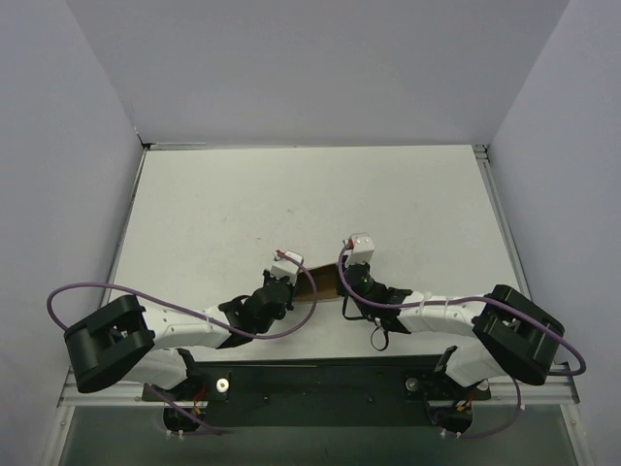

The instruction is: Fold the paper box

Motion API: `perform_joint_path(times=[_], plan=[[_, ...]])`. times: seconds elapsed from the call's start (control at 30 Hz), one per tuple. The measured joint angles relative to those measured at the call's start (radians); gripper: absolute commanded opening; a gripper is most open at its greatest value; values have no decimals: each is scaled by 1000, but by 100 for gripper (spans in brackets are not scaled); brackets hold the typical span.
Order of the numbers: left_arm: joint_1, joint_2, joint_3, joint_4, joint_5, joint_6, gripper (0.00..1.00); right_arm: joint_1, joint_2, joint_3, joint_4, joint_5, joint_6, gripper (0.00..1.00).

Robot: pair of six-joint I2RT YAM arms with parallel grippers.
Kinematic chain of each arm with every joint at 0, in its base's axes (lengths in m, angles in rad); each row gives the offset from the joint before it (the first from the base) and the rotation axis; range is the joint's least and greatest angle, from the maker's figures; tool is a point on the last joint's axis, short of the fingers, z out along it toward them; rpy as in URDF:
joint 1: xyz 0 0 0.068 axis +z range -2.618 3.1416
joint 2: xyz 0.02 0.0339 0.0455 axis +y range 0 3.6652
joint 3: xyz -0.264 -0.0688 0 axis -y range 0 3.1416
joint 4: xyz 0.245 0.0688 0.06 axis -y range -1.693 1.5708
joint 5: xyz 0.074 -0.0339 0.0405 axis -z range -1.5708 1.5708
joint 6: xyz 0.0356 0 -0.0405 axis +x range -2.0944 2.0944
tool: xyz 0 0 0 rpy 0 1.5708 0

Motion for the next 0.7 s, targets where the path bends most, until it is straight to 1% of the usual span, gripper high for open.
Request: perform_joint_path(times=[0.7], plan=[[-27,22,12,-2,-45,-1,0,-2,8,-12,31,10,115,0]])
